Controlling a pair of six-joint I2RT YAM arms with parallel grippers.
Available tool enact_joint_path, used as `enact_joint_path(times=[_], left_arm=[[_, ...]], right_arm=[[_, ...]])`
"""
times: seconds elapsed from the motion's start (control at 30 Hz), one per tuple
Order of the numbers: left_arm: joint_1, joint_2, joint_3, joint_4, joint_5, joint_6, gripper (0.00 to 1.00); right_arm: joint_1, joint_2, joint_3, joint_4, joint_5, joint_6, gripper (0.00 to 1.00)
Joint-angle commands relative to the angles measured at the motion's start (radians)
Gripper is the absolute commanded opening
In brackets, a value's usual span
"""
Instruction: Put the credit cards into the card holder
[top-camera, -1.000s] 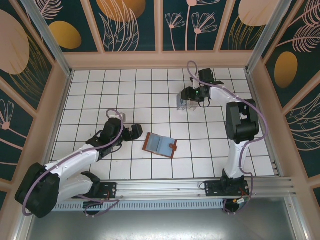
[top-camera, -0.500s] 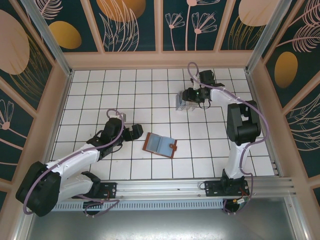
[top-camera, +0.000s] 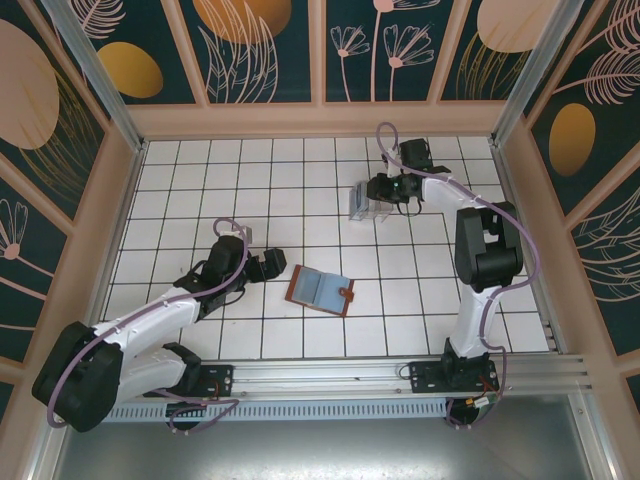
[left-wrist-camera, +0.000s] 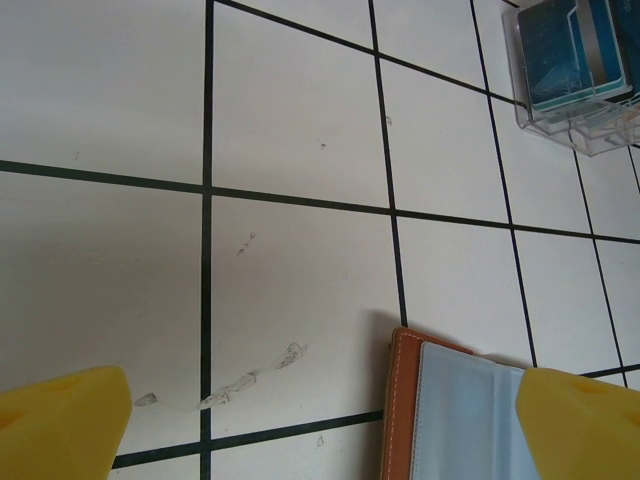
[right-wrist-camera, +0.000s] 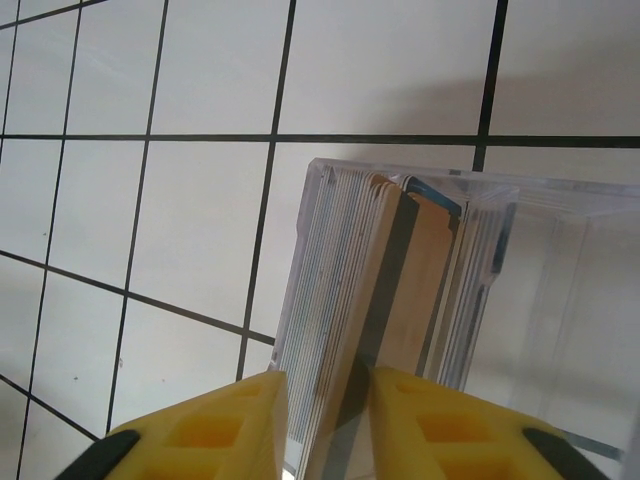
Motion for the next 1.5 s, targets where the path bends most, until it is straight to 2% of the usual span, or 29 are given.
enact_joint_path(times=[0.0,0.2,0.53,0.63,0.73,0.8,0.87,0.97,1.03,1.17,1.4,1.47], left_arm=[[0.006,0.012,0.009,0.016,0.014,-0.006,0.99],[0.006,0.017,0.004,0.021,0.014,-0.006,0.99],[0.006,0.006,-0.001,-0.008,0.016,0.003,0.99],[0.006,0.017,-0.018,-0.007,0.067,-0.025,0.99],[0.006,0.023,-0.001,-0.022,0.199,-0.039,0.98],[0.006,0.025,-0.011,0.006,0.257,-0.047,0.98],[0.006,0.048,-0.014,0.020,0.266,-0.021,0.98],[0.005,0.122,0.014,0.000,0.288,0.029,0.98],[0.005,0.171,0.023,0.017,0.308,0.038,0.95],[0.005,0.237,0.025,0.088,0.374,0.020,0.82],[0.006,0.298,0.031,0.124,0.402,-0.002,0.43],[0.005,0.316,0.034,0.130,0.412,-0.009,0.38]], right_arm=[[-0.007,-0.050,-0.022,0.026,-0.023,0.006,0.22],[-0.006,-0.115,-0.083,0.073,0.053,0.034,0.11],[-0.007,-0.217,-0.159,0.099,0.126,0.064,0.00],[0.000,-0.293,-0.227,0.116,0.143,0.087,0.00],[0.014,-0.417,-0.330,0.132,0.193,0.116,0.00],[0.043,-0.515,-0.413,0.143,0.186,0.156,0.00],[0.101,-0.601,-0.502,0.182,0.139,0.212,0.00],[0.257,-0.683,-0.637,0.288,0.104,0.344,0.00],[0.378,-0.688,-0.707,0.369,0.102,0.448,0.00],[0.483,-0.669,-0.857,0.578,0.048,0.645,0.00],[0.493,-0.617,-0.987,0.750,-0.072,0.752,0.00],[0.492,-0.601,-1.005,0.788,-0.091,0.772,0.00]])
